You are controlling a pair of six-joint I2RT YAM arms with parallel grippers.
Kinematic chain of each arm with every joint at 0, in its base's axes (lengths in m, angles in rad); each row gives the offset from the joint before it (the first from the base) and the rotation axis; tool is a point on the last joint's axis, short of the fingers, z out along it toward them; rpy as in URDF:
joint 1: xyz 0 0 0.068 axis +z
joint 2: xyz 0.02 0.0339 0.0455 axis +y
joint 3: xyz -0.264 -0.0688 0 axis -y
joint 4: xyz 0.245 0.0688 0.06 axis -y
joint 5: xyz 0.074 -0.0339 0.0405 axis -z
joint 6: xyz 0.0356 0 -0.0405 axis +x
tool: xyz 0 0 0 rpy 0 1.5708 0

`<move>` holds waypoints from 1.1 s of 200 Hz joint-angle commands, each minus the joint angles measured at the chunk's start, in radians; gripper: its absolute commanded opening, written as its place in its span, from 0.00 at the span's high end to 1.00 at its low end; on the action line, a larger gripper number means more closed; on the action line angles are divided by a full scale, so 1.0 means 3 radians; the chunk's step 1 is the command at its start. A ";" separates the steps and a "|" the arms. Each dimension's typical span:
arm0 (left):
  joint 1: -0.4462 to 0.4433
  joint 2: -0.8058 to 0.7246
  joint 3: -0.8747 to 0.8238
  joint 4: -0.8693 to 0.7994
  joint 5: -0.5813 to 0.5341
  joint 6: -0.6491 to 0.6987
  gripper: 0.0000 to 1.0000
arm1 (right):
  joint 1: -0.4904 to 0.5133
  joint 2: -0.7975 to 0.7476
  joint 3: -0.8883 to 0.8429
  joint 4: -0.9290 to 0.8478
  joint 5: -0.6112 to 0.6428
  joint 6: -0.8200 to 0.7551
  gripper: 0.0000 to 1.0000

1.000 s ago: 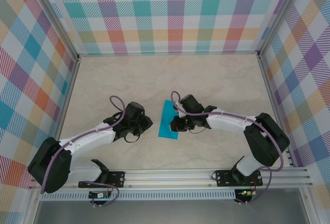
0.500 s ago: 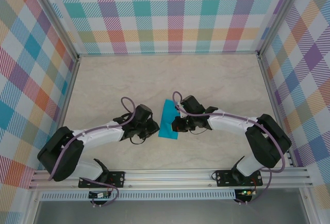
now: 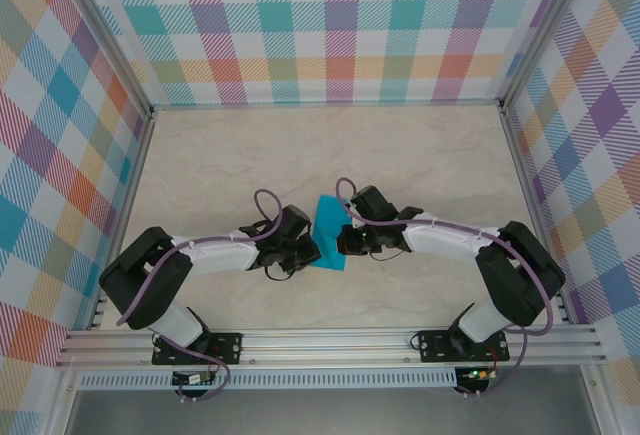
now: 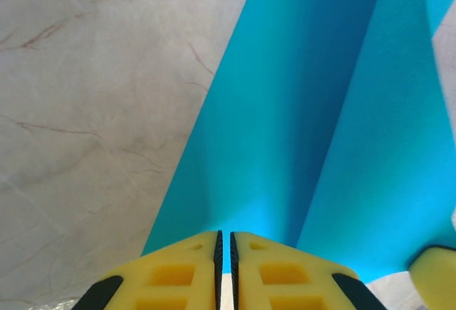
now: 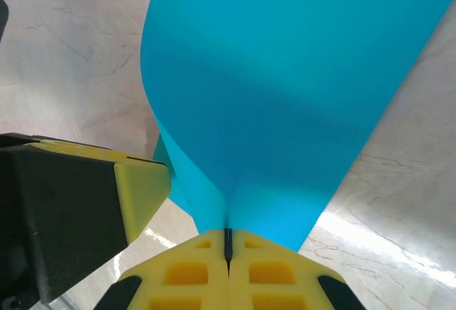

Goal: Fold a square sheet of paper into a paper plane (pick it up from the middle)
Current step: Fold the triangle a second time at the center of the table.

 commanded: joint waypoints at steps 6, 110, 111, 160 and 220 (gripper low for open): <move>-0.0080 0.0050 0.0127 -0.0254 -0.0143 0.0065 0.87 | -0.0030 -0.0023 0.0019 -0.0119 0.0122 0.0046 0.99; -0.0100 0.0146 0.0113 -0.0333 -0.0205 0.0101 0.87 | -0.0103 0.0381 0.0436 -0.0461 0.0305 -0.0155 0.99; -0.0100 0.0146 0.0113 -0.0333 -0.0204 0.0101 0.87 | -0.0105 0.0385 0.0441 -0.0466 0.0307 -0.0157 0.99; -0.0112 0.0188 0.0126 -0.0338 -0.0193 0.0110 0.87 | -0.0108 0.0531 0.0594 -0.0592 0.0423 -0.0295 0.98; -0.0125 0.0200 0.0147 -0.0353 -0.0188 0.0112 0.87 | -0.0108 0.0628 0.0655 -0.0654 0.0469 -0.0384 0.98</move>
